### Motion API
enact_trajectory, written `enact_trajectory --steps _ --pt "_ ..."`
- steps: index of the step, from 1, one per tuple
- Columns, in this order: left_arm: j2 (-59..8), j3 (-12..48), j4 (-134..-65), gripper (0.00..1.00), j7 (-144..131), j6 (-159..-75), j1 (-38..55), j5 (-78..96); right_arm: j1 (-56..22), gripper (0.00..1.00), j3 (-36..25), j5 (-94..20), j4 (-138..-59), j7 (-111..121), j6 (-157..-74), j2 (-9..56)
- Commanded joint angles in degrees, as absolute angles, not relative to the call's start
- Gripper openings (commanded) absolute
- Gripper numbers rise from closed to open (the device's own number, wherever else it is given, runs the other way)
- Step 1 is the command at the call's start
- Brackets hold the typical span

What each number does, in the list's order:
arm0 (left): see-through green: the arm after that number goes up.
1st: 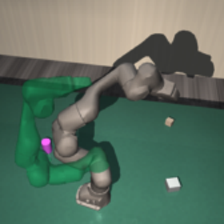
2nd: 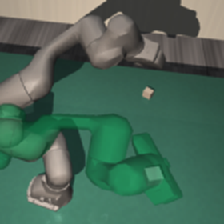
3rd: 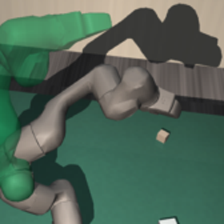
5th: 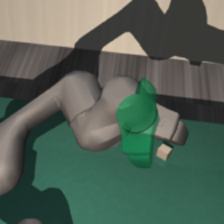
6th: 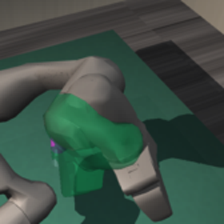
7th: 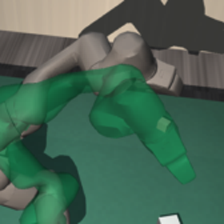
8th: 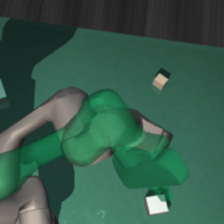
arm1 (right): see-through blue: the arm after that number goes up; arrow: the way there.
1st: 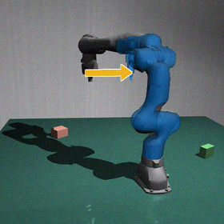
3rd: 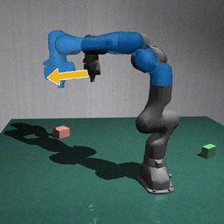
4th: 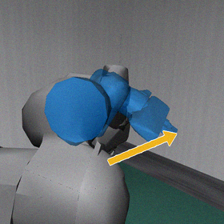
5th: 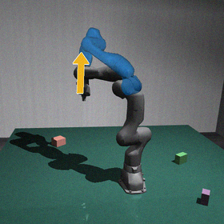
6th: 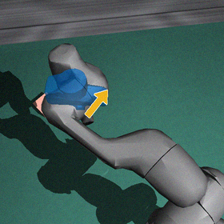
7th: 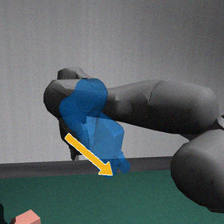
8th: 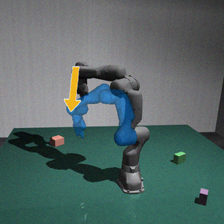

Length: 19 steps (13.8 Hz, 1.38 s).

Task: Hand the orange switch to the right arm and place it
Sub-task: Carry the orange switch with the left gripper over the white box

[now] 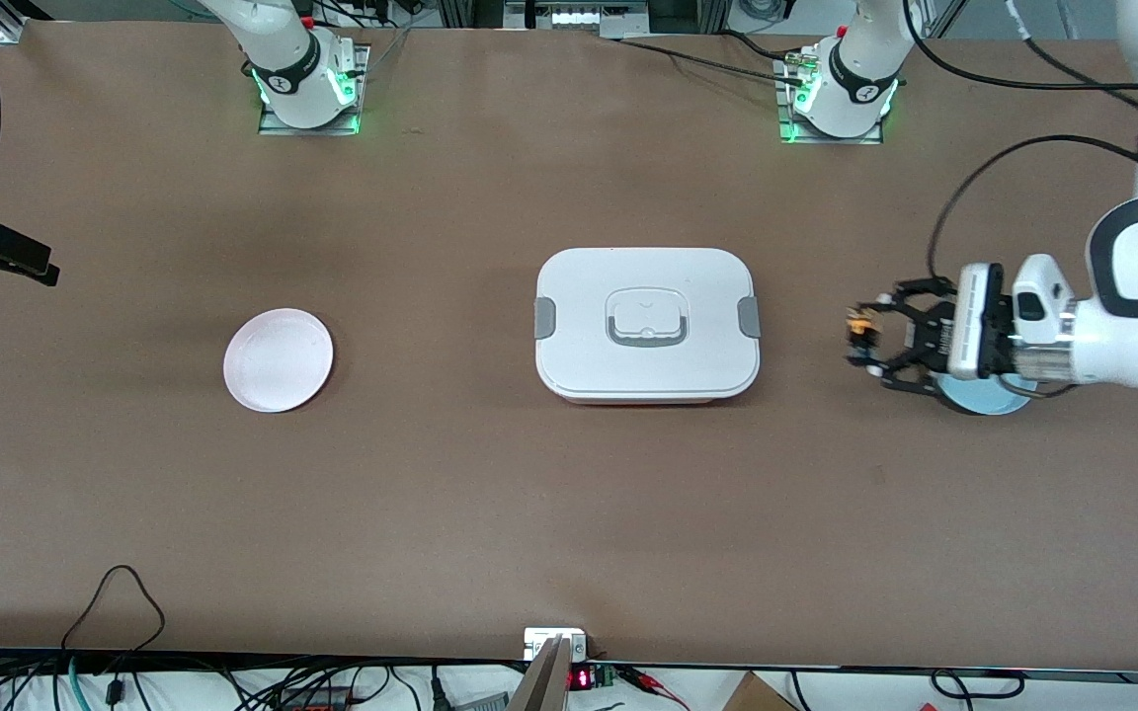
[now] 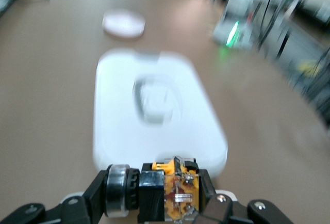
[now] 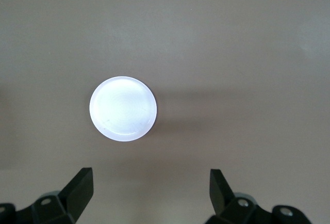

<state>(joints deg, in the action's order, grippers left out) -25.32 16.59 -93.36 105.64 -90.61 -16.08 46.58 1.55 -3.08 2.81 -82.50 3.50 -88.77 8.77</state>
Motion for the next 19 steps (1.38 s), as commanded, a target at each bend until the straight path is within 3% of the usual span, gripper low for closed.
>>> enact_trajectory --steps 1,6,9,13,19 --pt "-31.4 20.0 -93.3 0.0 111.0 -88.5 -16.3 63.2 1.9 1.0 -2.9 3.2 -82.4 4.0 -89.0 8.9" --pt "-30.7 25.9 -94.0 0.0 114.0 -91.8 -13.7 82.1 1.3 1.0 -2.5 2.6 -82.3 3.8 -90.7 9.0" --pt "-27.9 32.2 -99.9 0.0 119.3 -101.2 -13.8 91.5 1.8 1.0 -2.5 2.1 -82.3 4.1 -90.9 9.7" --pt "-26.9 38.5 -102.8 0.0 123.1 -111.1 -14.0 94.1 0.5 1.0 -2.4 2.6 -82.5 4.2 -90.6 11.2" --pt "-25.5 39.5 -103.7 0.0 123.1 -112.4 -14.0 94.7 0.4 1.0 -2.3 -10.7 -83.1 3.3 -87.4 10.9"
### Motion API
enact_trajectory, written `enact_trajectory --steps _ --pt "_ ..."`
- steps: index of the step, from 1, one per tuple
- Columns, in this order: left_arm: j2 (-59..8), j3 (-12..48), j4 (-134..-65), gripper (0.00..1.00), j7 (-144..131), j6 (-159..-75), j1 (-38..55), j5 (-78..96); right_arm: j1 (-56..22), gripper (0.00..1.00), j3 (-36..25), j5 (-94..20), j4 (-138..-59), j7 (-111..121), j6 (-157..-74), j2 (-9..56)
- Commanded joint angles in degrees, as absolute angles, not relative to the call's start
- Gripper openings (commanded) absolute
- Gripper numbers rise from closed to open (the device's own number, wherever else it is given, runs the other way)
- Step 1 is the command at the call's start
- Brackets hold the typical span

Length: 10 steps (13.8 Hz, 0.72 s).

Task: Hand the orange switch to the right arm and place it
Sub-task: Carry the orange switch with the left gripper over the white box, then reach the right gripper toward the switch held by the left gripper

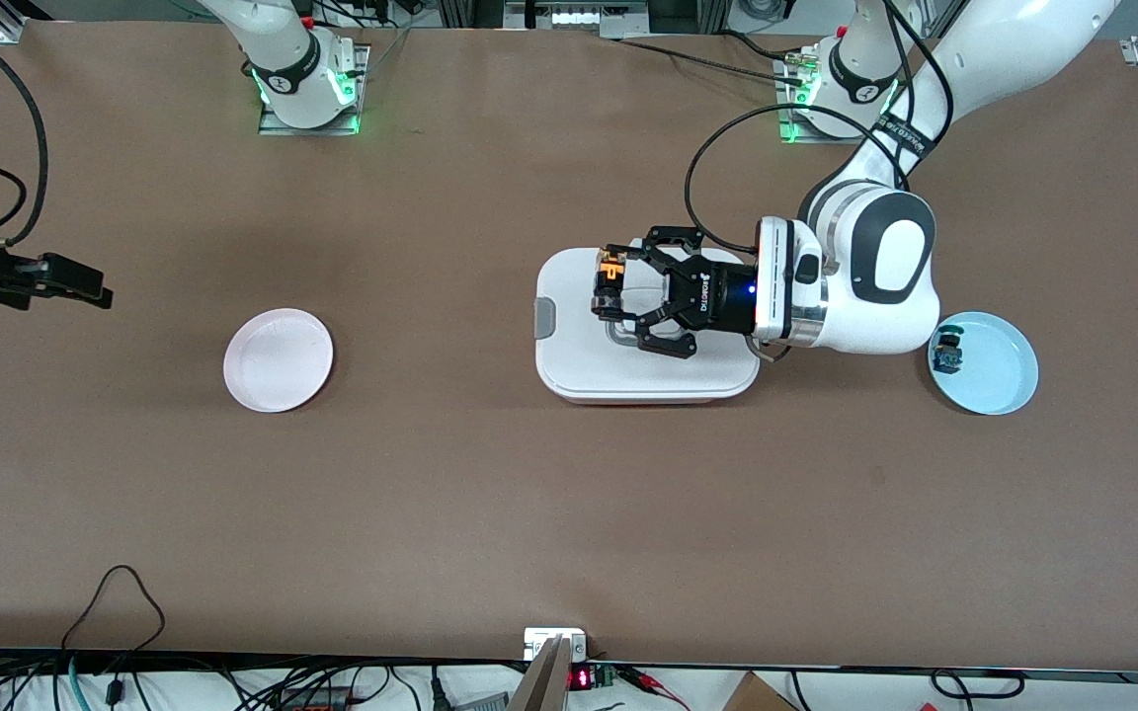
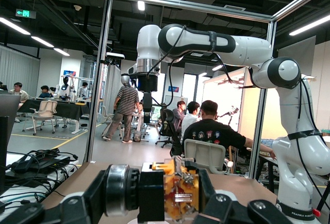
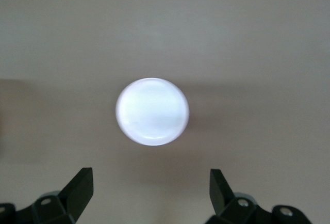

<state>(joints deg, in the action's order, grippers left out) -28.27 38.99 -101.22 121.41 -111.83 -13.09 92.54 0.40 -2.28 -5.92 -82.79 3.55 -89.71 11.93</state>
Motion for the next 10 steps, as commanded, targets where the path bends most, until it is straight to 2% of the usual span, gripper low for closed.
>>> enact_trajectory --steps 1,3,6,10 --pt "-25.1 39.6 -104.4 0.0 123.0 -112.4 -14.1 94.7 0.3 1.0 -2.3 -14.7 -83.1 3.3 -85.5 10.9" --pt "-21.6 39.6 -106.9 0.0 122.6 -112.3 -14.8 94.8 0.4 1.0 -2.3 -25.3 -83.1 3.3 -84.8 10.9" --pt "-16.5 39.6 -111.3 0.0 121.9 -112.2 -15.1 97.1 -1.8 1.0 -2.3 -35.4 -83.1 3.3 -85.0 11.3" --pt "-14.4 39.6 -113.6 0.0 121.9 -112.1 -15.1 98.2 -7.1 1.0 -2.3 -51.5 -83.8 2.2 -86.4 12.9"
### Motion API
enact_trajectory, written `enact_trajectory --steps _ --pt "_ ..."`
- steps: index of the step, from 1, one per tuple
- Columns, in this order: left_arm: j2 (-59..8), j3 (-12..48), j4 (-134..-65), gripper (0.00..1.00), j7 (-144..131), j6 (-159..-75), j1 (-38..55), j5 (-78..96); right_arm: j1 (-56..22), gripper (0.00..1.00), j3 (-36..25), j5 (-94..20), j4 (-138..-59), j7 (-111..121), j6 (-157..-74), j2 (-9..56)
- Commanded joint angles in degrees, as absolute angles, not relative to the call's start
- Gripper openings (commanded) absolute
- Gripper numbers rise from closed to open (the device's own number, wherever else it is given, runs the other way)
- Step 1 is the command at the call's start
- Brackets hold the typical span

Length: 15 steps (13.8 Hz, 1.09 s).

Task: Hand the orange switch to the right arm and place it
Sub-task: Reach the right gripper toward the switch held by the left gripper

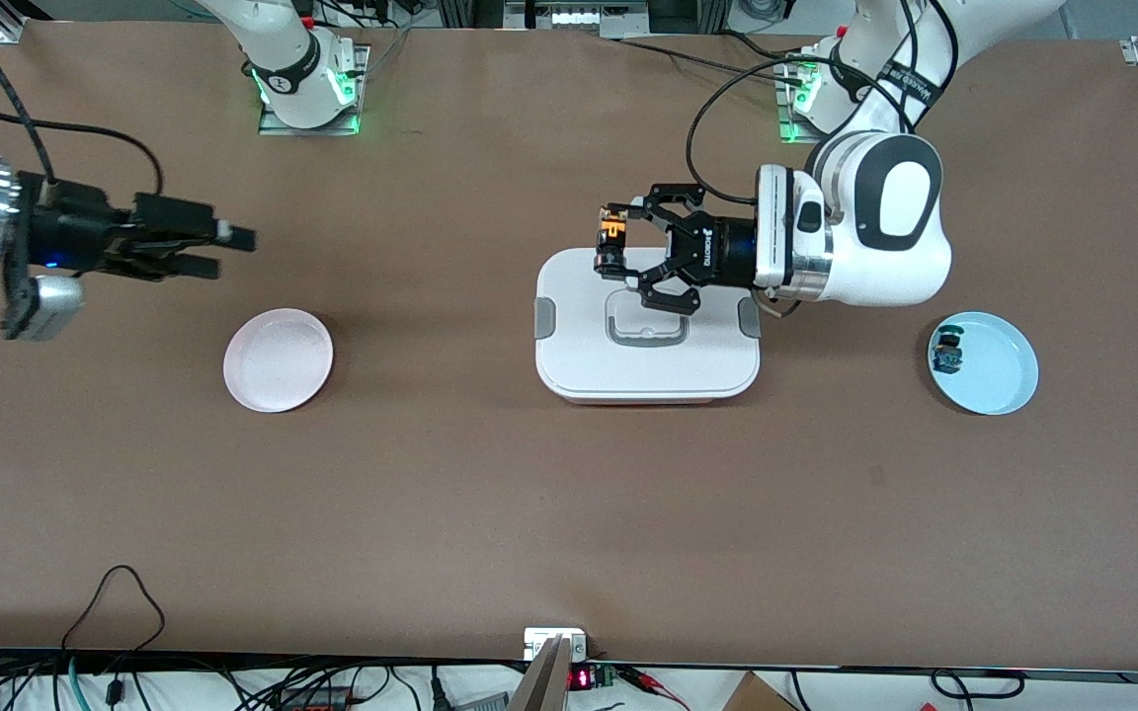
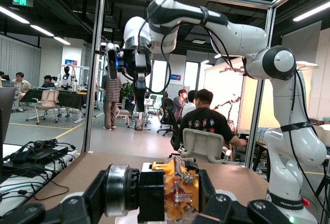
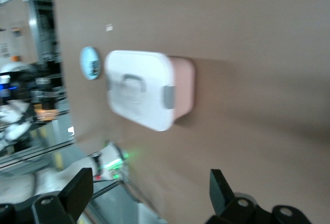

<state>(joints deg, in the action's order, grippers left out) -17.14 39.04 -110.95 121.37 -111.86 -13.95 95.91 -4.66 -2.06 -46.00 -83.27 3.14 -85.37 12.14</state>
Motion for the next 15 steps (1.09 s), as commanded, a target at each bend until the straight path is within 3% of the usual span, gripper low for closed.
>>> enact_trajectory --steps 1,3,5,8,15 --pt "-14.4 39.6 -113.6 0.0 121.9 -112.1 -15.0 98.9 -8.9 1.0 -2.3 -55.2 -83.8 1.0 -88.0 14.3" --pt "-14.4 39.6 -113.6 0.0 121.9 -112.1 -15.0 99.5 -11.1 1.0 -2.3 -65.2 -84.2 -0.7 -89.6 17.4" --pt "-14.4 39.8 -113.5 0.0 121.9 -112.1 -15.0 99.5 -14.9 1.0 -2.3 -73.5 -90.9 -0.2 -99.6 17.0" --pt "-14.5 39.9 -113.5 0.0 121.9 -112.1 -15.0 100.0 -19.7 1.0 -2.3 -82.1 -94.3 0.6 -104.7 17.1" --pt "-14.5 39.9 -113.3 0.0 122.0 -112.1 -15.0 101.3 -27.8 1.0 -2.3 -91.9 -96.2 1.1 -111.0 18.6"
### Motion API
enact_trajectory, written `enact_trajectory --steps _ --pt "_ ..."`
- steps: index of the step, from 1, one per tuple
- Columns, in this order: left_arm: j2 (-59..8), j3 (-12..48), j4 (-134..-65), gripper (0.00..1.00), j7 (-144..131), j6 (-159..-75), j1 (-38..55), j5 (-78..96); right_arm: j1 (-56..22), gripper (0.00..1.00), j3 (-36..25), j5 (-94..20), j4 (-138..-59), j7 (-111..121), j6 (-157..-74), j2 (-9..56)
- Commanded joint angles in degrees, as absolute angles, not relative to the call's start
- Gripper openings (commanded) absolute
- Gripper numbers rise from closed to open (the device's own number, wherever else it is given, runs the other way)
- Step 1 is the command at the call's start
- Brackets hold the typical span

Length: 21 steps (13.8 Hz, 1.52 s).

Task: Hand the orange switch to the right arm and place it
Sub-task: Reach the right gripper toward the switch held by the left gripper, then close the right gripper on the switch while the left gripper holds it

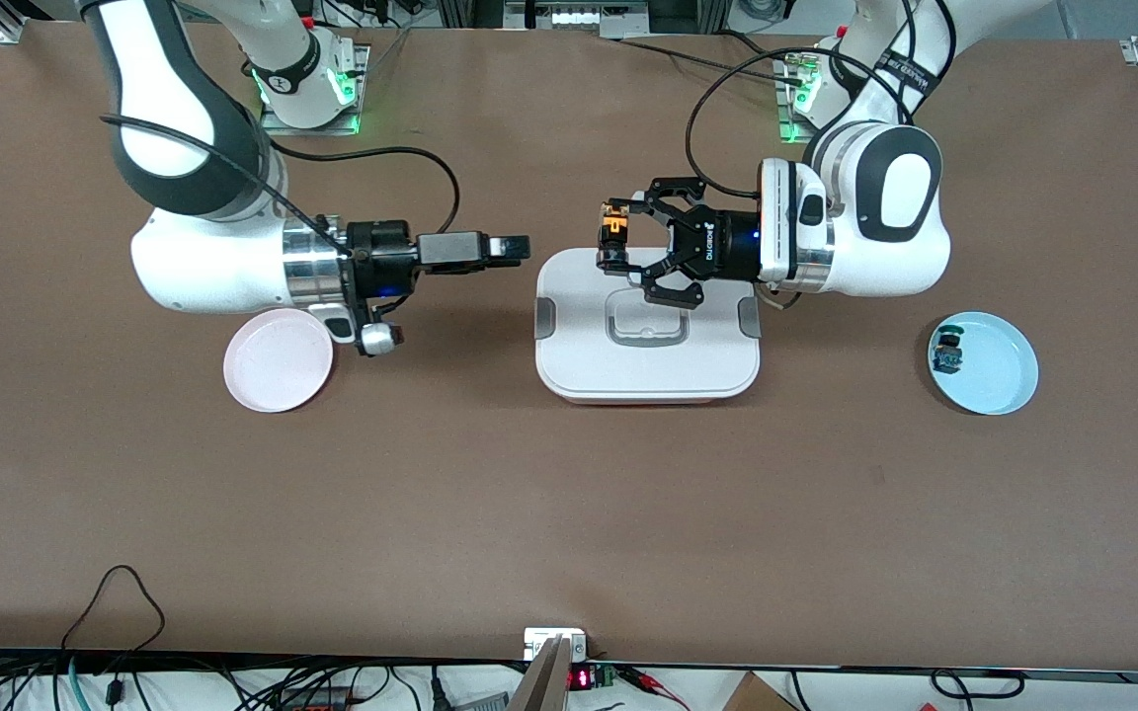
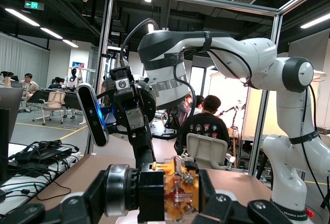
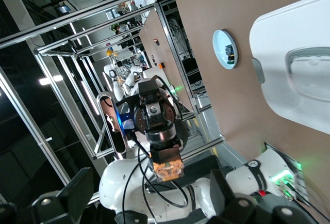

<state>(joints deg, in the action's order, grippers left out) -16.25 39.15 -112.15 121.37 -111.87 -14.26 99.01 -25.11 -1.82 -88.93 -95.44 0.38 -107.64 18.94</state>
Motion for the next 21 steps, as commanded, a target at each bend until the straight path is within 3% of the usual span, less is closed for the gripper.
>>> enact_trajectory --steps 1,9,21 --pt "-14.5 39.9 -113.3 0.0 122.0 -112.1 -15.0 101.3 -29.2 1.0 -2.3 -92.5 -96.2 1.1 -113.3 18.7" --pt "-14.5 39.9 -113.2 0.0 122.0 -112.2 -14.9 101.3 -32.8 1.0 -2.3 -101.9 -95.9 6.8 -116.1 22.0" --pt "-14.7 39.9 -112.9 0.0 122.0 -112.3 -14.9 101.4 -34.0 0.99 -2.3 -102.5 -96.0 11.2 -117.2 21.2"
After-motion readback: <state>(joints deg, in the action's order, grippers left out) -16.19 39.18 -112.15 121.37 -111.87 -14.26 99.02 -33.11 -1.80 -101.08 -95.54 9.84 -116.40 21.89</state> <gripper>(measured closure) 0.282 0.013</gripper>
